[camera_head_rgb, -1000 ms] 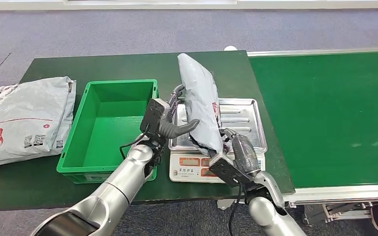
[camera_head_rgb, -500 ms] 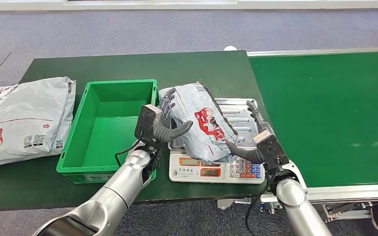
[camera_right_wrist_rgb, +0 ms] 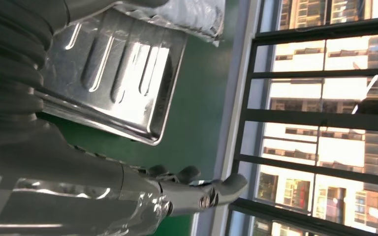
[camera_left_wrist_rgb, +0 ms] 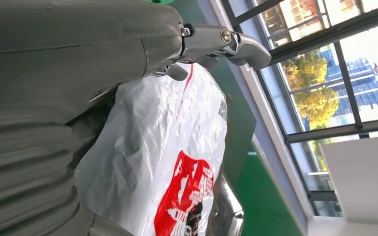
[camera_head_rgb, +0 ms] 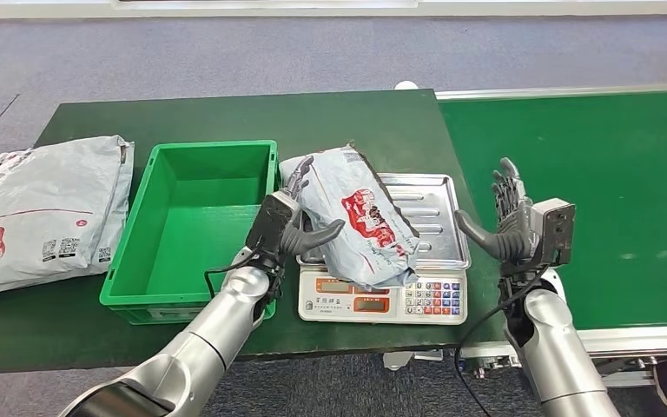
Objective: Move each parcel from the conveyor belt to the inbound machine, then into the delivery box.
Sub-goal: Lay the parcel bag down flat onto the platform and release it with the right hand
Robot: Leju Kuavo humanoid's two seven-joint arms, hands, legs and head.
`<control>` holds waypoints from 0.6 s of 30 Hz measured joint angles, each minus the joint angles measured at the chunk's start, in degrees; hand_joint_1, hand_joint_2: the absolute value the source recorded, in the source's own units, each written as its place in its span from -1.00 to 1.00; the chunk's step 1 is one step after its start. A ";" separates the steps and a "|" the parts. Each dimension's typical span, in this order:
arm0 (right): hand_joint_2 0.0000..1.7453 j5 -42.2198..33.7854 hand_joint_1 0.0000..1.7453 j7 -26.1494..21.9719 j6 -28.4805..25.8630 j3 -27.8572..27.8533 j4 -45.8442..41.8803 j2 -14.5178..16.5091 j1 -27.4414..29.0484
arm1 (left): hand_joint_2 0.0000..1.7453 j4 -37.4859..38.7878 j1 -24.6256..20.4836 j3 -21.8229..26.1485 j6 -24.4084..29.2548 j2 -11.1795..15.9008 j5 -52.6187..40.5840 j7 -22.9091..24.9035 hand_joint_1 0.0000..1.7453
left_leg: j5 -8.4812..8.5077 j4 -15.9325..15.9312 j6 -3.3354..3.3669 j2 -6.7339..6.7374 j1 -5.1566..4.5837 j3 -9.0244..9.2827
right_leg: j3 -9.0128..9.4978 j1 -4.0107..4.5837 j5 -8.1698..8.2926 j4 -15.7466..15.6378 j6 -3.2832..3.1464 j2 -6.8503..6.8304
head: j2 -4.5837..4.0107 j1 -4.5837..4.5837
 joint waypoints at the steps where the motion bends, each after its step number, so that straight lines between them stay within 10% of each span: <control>1: 1.00 0.07 -1.00 -0.09 -0.04 -0.14 0.68 0.01 0.01 | 1.00 0.00 0.00 -0.22 0.26 -0.03 -0.68 0.02 -1.00 | 0.00 0.00 0.00 0.01 0.00 0.00 | -0.01 0.00 0.00 0.00 0.00 0.01 | 0.00 0.00; 18: 1.00 -0.18 -1.00 1.37 2.16 -1.49 4.83 0.39 -0.20 | 1.00 0.67 -0.33 -6.10 8.38 -0.67 -16.24 5.79 -1.00 | 0.00 -0.01 0.00 0.00 0.01 -0.02 | -0.02 0.01 0.00 0.00 0.00 0.00 | 0.00 0.00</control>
